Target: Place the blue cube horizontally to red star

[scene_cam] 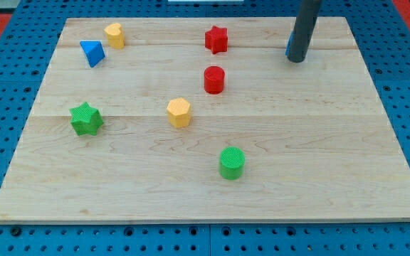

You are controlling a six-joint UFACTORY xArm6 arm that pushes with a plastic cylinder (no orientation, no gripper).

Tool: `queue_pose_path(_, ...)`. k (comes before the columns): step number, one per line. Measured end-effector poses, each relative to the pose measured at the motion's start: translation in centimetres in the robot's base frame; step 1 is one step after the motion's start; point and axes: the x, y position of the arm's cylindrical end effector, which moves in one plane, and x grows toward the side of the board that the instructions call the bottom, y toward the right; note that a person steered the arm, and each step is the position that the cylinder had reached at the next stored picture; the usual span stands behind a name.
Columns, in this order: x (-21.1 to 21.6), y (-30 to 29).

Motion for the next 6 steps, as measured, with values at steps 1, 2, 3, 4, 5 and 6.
queue_pose_path(1, 2.0, 0.4)
queue_pose_path(2, -1.1, 0.4)
queue_pose_path(3, -3.6, 0.4)
queue_pose_path(4, -0.5, 2.0)
queue_pose_path(5, -3.2, 7.2)
queue_pose_path(6, -9.3, 5.8)
